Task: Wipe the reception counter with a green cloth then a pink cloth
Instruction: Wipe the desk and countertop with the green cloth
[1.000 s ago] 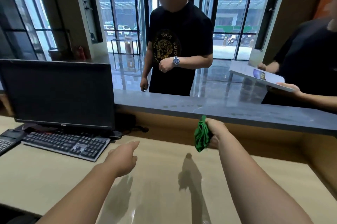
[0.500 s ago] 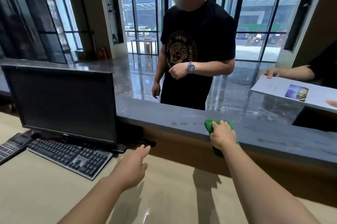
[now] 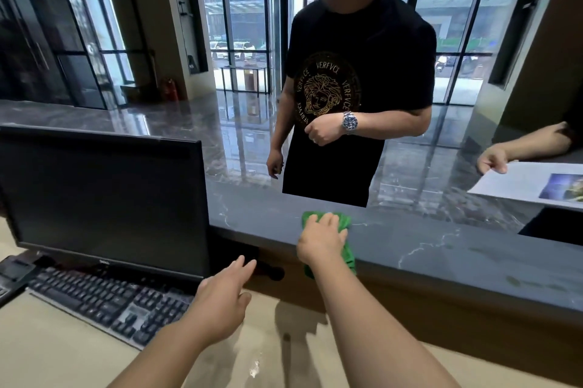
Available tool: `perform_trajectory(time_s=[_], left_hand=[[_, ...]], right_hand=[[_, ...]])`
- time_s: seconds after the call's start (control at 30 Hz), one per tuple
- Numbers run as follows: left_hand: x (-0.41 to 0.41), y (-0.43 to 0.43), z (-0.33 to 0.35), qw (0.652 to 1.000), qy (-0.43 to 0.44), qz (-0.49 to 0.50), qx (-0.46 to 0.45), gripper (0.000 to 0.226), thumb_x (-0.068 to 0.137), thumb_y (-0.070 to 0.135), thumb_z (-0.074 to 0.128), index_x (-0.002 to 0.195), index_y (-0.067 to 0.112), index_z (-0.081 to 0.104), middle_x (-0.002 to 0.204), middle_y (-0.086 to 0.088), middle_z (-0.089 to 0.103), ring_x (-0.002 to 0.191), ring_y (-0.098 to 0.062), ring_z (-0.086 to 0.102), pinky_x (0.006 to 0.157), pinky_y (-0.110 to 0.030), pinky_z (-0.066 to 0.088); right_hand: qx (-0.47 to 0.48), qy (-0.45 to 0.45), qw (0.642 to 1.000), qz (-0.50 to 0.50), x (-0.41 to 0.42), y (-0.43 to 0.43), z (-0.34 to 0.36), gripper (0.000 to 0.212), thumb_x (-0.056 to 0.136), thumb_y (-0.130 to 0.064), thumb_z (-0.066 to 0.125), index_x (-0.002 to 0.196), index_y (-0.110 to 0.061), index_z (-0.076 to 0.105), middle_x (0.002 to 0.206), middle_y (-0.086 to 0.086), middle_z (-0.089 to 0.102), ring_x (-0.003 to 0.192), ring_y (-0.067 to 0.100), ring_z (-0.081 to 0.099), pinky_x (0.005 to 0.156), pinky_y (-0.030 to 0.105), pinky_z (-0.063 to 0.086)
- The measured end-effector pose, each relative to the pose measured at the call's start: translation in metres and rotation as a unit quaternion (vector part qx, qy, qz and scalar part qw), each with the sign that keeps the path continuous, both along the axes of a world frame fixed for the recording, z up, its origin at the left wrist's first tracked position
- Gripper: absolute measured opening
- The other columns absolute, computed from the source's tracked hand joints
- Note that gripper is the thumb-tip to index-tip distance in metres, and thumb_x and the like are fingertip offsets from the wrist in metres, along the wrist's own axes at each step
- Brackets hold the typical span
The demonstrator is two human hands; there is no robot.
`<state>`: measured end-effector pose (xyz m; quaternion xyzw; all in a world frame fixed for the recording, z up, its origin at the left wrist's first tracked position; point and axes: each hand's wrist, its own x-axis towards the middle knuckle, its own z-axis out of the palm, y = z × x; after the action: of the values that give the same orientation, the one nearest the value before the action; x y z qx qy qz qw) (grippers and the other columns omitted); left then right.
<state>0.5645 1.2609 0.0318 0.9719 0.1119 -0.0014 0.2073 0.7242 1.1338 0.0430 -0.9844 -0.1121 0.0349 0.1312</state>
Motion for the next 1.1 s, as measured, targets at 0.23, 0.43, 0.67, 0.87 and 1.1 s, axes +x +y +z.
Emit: perform_trajectory(time_s=[0.23,0.43,0.67,0.87,1.1], left_hand=[[0.008,0.044,-0.01,1.0,-0.019,-0.002,0.019,0.06,0.1,0.023,0.046,0.153,0.03,0.018,0.16,0.007,0.014,0.147,-0.007,0.012,0.118,-0.026,0.017],[0.045,0.027,-0.005,0.997,-0.037,-0.02,0.069,0.065,0.1,0.023,0.043,0.155,0.025,0.009,0.162,0.005,0.008,0.148,-0.009,0.003,0.12,-0.029,0.012],[0.073,0.004,0.012,0.982,-0.035,-0.044,0.18,0.061,0.1,0.024,0.042,0.154,0.025,0.014,0.158,0.005,0.021,0.145,-0.015,0.02,0.118,-0.032,0.012],[0.074,0.012,0.012,0.973,-0.027,-0.068,0.217,0.058,0.1,0.022,0.04,0.153,0.029,0.017,0.157,0.007,0.022,0.141,-0.016,0.025,0.12,-0.034,0.007],[0.071,0.018,0.012,0.972,-0.003,-0.093,0.214,0.07,0.096,0.015,0.044,0.154,0.029,0.006,0.162,0.007,0.007,0.148,-0.011,0.009,0.12,-0.036,-0.004]], right_hand=[[-0.004,0.022,0.973,0.232,0.001,0.089,0.006,0.056,0.097,-0.019,0.035,0.152,-0.024,0.025,0.163,0.006,0.004,0.15,0.023,0.001,0.121,0.046,0.002],[-0.005,0.019,0.981,0.194,0.02,0.042,0.007,0.052,0.101,-0.023,0.026,0.153,-0.032,0.025,0.163,-0.001,0.007,0.15,0.015,0.002,0.12,0.047,-0.006],[-0.071,0.002,0.997,-0.015,0.036,-0.091,0.018,0.05,0.1,-0.028,0.027,0.15,-0.029,0.029,0.157,0.006,0.026,0.141,0.029,0.027,0.114,0.048,0.017],[-0.02,0.013,0.985,-0.169,0.04,-0.103,0.017,0.043,0.096,-0.021,0.037,0.138,-0.016,0.043,0.148,0.012,0.034,0.135,0.035,0.028,0.107,0.043,0.026],[-0.027,-0.003,0.997,-0.07,0.059,0.012,0.007,0.05,0.092,-0.021,0.042,0.141,-0.012,0.038,0.146,0.012,0.033,0.135,0.033,0.029,0.107,0.042,0.027]])
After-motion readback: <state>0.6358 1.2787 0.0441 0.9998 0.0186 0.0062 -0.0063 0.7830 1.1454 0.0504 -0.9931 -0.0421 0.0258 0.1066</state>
